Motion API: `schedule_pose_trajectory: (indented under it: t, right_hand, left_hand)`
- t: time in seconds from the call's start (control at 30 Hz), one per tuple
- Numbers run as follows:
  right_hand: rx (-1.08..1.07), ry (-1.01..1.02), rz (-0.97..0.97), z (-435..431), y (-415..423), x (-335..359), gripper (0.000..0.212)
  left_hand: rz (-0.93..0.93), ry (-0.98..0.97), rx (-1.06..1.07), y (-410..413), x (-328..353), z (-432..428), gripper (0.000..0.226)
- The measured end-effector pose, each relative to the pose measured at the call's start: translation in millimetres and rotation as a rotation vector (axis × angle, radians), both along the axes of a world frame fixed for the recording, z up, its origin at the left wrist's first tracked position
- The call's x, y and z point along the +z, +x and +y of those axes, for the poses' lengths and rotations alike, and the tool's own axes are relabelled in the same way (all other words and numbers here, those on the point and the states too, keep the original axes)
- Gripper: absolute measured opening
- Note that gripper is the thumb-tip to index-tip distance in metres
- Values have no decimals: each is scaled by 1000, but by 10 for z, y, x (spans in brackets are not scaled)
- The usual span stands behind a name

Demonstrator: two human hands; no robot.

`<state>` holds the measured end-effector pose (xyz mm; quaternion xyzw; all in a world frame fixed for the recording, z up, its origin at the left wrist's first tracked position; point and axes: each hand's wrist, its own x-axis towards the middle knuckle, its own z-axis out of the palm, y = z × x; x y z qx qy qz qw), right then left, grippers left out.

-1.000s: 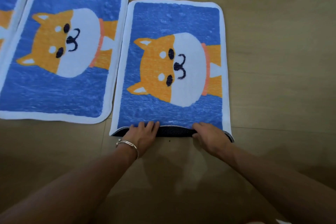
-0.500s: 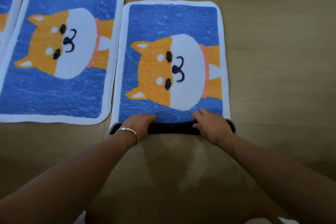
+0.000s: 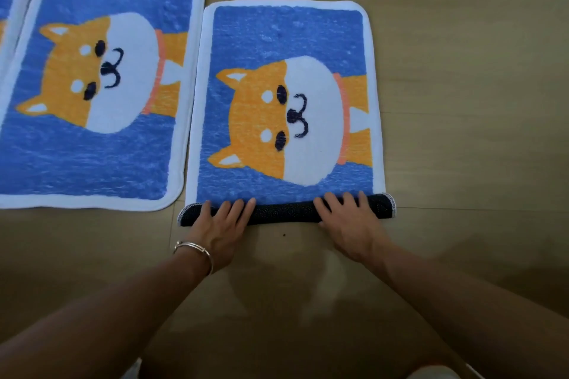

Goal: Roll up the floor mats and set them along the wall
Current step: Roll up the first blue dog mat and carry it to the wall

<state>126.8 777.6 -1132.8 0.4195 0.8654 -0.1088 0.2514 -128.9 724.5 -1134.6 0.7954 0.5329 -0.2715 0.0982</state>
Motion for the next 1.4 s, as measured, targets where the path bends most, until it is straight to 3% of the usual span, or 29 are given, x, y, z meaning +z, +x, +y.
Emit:
schedule_pose_trajectory:
  t: [0.13,0.37,0.5,0.6,0.77,0.83,0.9,1.0,1.1,1.23,1.3,1.4]
  right_hand:
    - [-88,-29,-43,69,16,25,46]
    - [-194,-148,10,56,51,1,43]
    - [-125,-180,-31,47,119,27,54]
    - [-138,-186,-38,53,117,14,51]
    - [-219,-339,-32,118,72,-50,44]
    - [-262,-411,-22,124,48,-48,44]
    - [-270,-352,-4,73,27,-24,38]
    - [-199,-94,-23,-59,25,10,36]
    - [-208,-46,-27,-110,25,-8,39]
    - [-278,-89,-45,-43,-38,-59,32]
    - [-288,-83,-48,-56,-31,-76,31]
    - [-184,-11,-11,-138,-33,-57,44]
  left_hand:
    - [118,-21,39,97,-13,61,71]
    - [-4,-154,103,52,52,391,53]
    - [39,-142,121,118,52,323,62]
    - [65,-154,151,155,12,263,67]
    - [144,-175,224,272,6,278,65]
    - [168,-186,283,301,-15,278,54]
    - [171,-208,347,306,-52,276,39]
    - [178,-196,407,337,-41,264,33]
    - [179,-102,374,390,-37,156,29]
    - [-36,110,131,177,-93,60,61]
    - [-45,64,11,105,-107,37,63]
    - [8,-21,61,113,-107,61,55]
